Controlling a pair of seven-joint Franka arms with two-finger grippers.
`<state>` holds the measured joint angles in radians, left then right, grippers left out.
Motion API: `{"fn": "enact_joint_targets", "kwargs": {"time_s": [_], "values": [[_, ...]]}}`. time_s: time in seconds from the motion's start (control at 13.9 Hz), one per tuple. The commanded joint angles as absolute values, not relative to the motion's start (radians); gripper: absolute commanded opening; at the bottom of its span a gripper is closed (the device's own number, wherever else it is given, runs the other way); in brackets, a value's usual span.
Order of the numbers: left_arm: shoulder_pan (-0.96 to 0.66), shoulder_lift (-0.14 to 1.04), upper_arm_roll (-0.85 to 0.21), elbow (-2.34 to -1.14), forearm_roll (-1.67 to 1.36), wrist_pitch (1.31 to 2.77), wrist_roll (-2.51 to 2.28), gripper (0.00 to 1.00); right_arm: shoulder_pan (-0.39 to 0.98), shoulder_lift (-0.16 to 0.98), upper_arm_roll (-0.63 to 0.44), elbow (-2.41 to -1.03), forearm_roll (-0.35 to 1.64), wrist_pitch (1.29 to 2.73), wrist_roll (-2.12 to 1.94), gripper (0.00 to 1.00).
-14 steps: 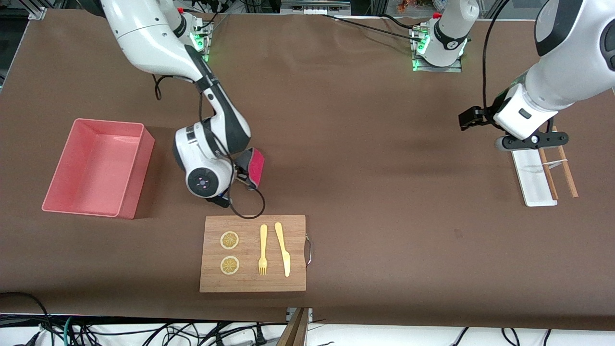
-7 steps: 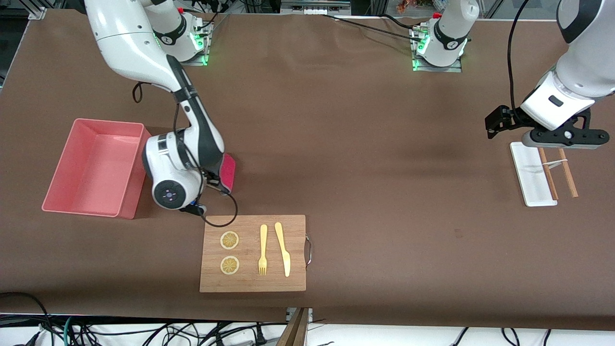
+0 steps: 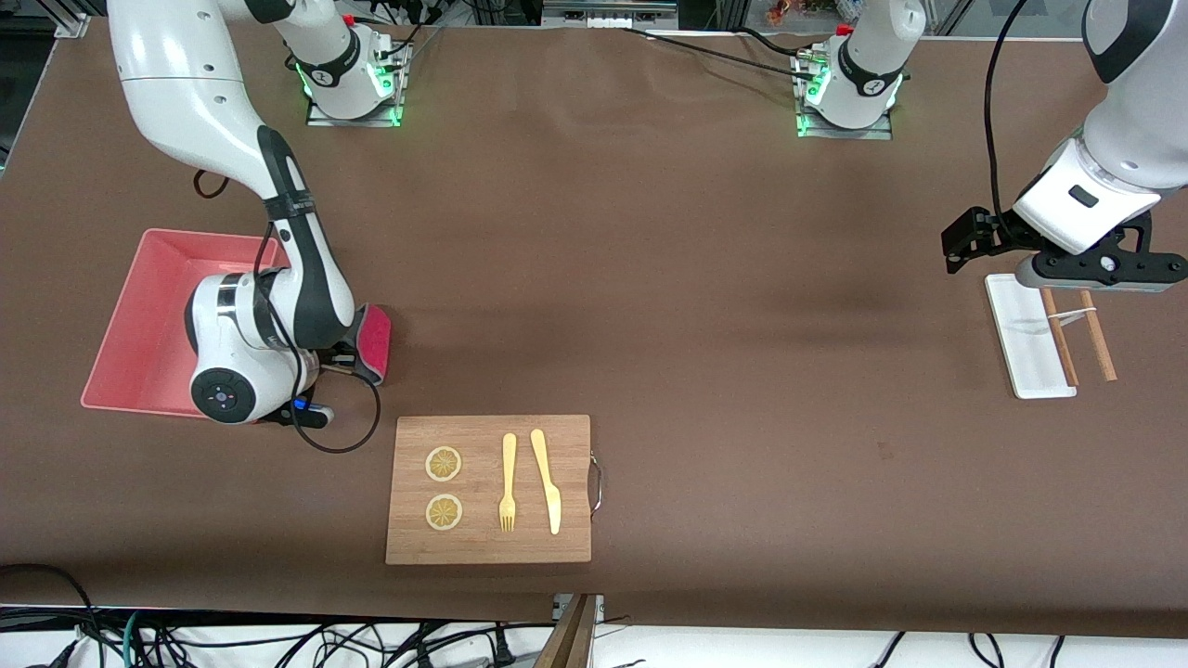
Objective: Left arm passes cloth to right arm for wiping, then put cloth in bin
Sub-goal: 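Wipe the table beside the cutting board with the cloth in the right gripper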
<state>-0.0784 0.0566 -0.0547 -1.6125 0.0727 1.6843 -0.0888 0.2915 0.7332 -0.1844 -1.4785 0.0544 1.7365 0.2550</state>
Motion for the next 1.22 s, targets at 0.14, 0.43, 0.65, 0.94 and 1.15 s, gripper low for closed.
{"fn": "enact_joint_targets", "kwargs": {"time_s": [0.14, 0.43, 0.65, 0.94, 1.15], "values": [[-0.037, 0.091, -0.058, -1.546, 0.063, 1.675, -0.151, 1.00, 0.301, 0.699, -0.112, -1.522, 0.035, 1.787, 0.355, 0.00], [-0.037, 0.089, -0.058, -1.545, 0.066, 1.678, -0.190, 1.00, 0.301, 0.701, -0.034, -1.537, 0.038, 1.824, 0.481, 0.00], [-0.034, 0.087, -0.055, -1.545, 0.066, 1.678, -0.192, 1.00, 0.301, 0.703, 0.046, -1.546, 0.038, 1.865, 0.635, 0.00], [-0.023, 0.080, -0.051, -1.545, 0.066, 1.675, -0.192, 1.00, 0.301, 0.707, 0.141, -1.545, 0.040, 1.913, 0.800, 0.00], [-0.008, 0.074, -0.052, -1.545, 0.063, 1.674, -0.192, 1.00, 0.305, 0.709, 0.208, -1.545, 0.043, 1.969, 0.918, 0.00]]}}
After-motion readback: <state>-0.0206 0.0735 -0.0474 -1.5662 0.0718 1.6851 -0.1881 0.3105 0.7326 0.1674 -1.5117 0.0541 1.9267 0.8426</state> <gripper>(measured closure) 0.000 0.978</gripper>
